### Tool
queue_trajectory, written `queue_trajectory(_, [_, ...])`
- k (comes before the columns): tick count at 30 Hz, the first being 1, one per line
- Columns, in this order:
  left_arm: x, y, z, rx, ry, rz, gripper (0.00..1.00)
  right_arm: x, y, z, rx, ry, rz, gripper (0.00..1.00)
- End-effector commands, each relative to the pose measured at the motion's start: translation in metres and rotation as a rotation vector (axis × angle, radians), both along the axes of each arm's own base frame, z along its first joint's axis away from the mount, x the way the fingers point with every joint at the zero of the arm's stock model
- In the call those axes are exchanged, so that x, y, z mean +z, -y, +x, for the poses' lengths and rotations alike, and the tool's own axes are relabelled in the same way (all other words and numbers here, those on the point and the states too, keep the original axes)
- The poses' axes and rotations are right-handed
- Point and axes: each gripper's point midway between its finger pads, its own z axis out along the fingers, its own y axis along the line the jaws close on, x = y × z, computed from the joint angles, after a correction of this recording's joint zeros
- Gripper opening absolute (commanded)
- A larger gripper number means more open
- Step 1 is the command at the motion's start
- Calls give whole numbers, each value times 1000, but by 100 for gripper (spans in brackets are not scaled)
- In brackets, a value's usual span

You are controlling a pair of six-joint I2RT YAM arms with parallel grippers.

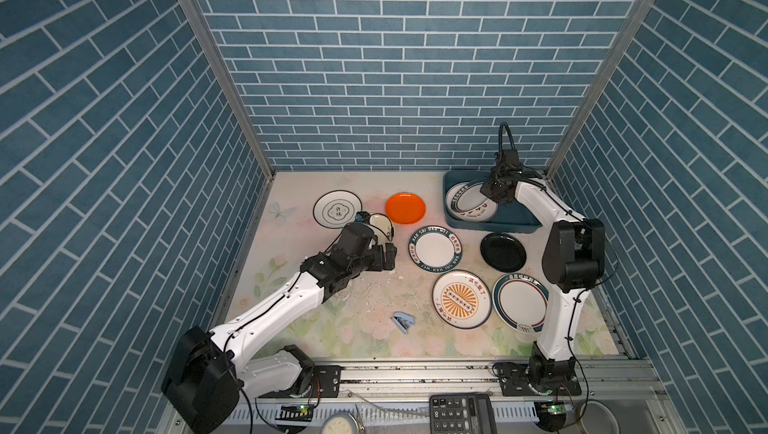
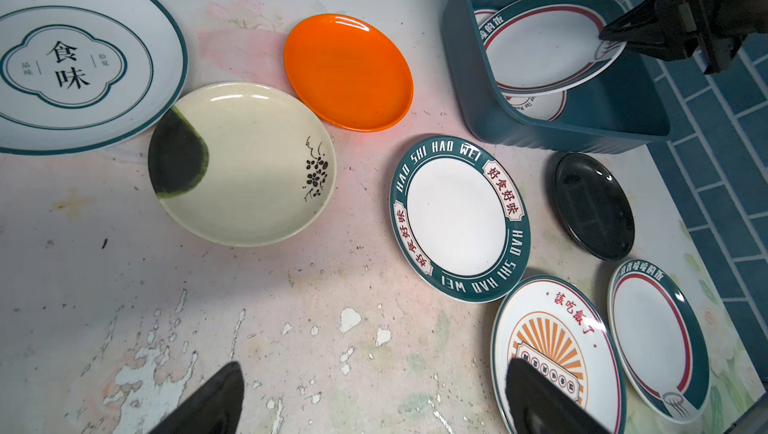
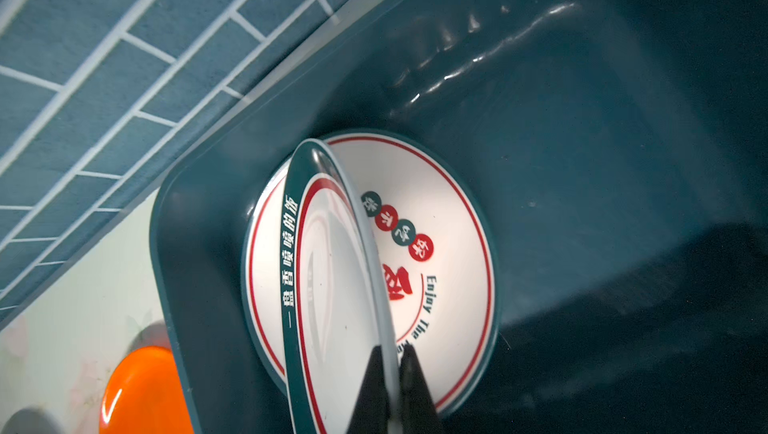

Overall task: Place the plates into the plastic bin on the countertop
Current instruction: 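Carry the plate with the right gripper and place it in the teal bin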

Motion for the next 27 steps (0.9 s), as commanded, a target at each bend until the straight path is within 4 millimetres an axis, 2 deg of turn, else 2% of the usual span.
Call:
queue_trajectory(1, [7, 2, 4, -5, 28, -8, 99, -1, -5, 2, 28, -30, 31, 6])
queue_trajectory(2, [6, 2, 4, 1, 28, -10, 100, -4, -4, 2, 29, -36, 35, 11])
queue_trajectory(6, [5, 2, 4, 12, 25, -29, 100, -4, -7, 2, 54, -40, 66, 44])
queue_trajectory(12, [9, 3, 3, 14, 30, -47, 100, 13, -6, -1, 87, 3, 53, 79])
queue_trajectory(15, [11, 2, 1, 14, 22, -43, 100, 27, 0, -8, 112, 11, 3, 88])
queue_trajectory(19, [12, -3, -3, 25, 22, -45, 100, 46, 18, -27, 108, -7, -100, 90])
queue_trajectory(23, [17, -8, -9, 36, 31, -62, 100, 64, 30, -55, 118, -14, -128, 90])
queue_trajectory(27, [19, -14, -16, 45, 43, -76, 100, 74, 41, -91, 110, -9, -113, 91])
